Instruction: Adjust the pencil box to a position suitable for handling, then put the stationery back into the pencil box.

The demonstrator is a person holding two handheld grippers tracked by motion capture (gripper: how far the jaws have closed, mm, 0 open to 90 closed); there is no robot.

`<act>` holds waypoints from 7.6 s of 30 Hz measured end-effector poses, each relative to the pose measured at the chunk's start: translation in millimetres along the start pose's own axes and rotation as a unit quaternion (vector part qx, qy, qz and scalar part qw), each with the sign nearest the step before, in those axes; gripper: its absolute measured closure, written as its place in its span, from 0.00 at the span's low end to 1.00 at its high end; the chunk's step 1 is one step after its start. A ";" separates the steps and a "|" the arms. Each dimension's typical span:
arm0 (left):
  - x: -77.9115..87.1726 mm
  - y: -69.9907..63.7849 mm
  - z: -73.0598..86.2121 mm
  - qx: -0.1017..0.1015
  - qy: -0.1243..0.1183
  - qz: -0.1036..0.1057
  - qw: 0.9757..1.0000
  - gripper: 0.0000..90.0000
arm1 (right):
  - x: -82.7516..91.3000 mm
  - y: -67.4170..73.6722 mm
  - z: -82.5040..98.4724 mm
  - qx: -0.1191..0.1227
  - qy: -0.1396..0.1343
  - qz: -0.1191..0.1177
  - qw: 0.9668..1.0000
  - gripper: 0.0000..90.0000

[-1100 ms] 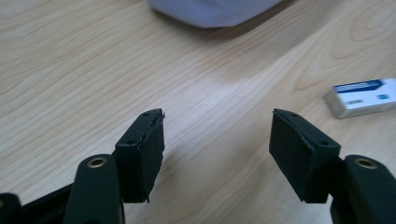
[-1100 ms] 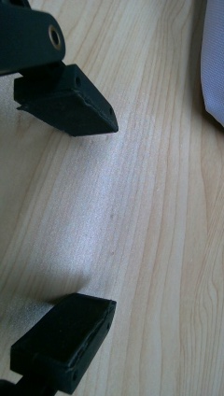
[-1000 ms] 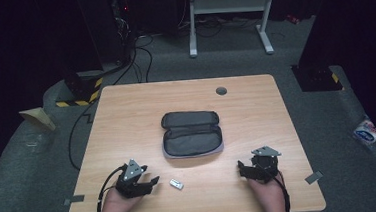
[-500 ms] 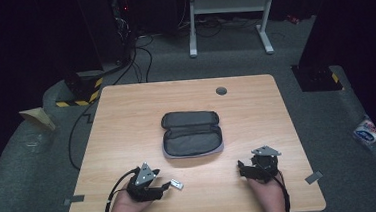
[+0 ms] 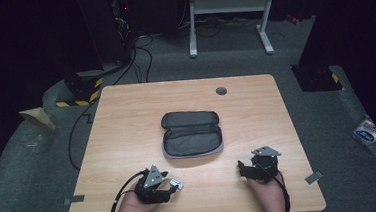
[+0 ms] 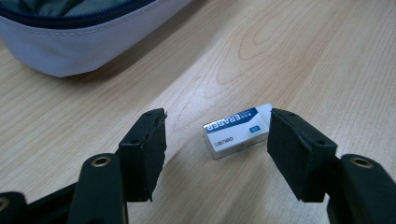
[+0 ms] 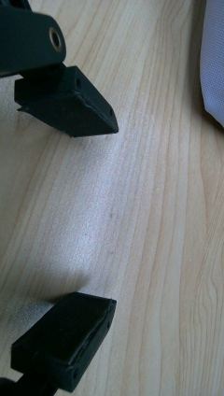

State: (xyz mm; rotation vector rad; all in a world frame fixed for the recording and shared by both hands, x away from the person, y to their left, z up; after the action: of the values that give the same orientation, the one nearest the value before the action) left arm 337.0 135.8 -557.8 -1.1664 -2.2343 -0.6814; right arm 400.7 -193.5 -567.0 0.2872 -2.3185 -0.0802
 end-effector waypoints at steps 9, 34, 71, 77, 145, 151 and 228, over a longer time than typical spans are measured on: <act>-9.4 -5.2 -5.5 -0.014 0.002 -0.002 1.000 0.47 | 0.0 0.0 0.0 0.000 0.000 0.000 1.000 0.15; -6.4 -8.5 1.4 -0.024 -0.014 0.021 0.999 0.75 | 0.5 -0.6 -0.4 0.001 -0.004 -0.002 1.000 0.19; -6.4 -8.2 1.5 -0.022 -0.015 0.023 0.999 0.81 | 0.3 -0.4 -0.6 0.003 -0.005 -0.004 1.000 0.20; -5.3 -7.9 1.4 -0.019 -0.018 0.014 1.000 0.81 | 0.3 -0.4 -0.7 0.004 -0.005 -0.004 1.000 0.20; 16.1 60.3 -54.1 0.051 -0.122 -0.077 0.988 0.81 | 0.7 -0.2 -0.6 0.006 -0.005 -0.005 1.000 0.22; 7.9 68.2 -64.1 0.057 -0.122 -0.072 0.988 0.81 | 0.9 -0.1 -0.4 0.006 -0.005 -0.005 1.000 0.22; -33.3 92.0 -61.5 0.095 -0.031 -0.069 0.993 0.48 | 1.6 0.4 0.3 0.005 -0.006 -0.005 1.000 0.23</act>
State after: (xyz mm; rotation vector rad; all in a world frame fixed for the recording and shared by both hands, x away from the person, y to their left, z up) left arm 444.3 123.1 -516.7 -0.9609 -2.3899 -0.4776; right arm 399.4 -193.5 -566.0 0.3041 -2.3291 -0.0756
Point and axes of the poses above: each handheld gripper's, and its own axes: x roughly backward along the jaws, z roughly out of its underside, y roughly to its left, the point moved 6 cm from there along -x, roughly forward along the jaws, and after that the axes turned 13 degrees about -x, right-handed, at the moved point
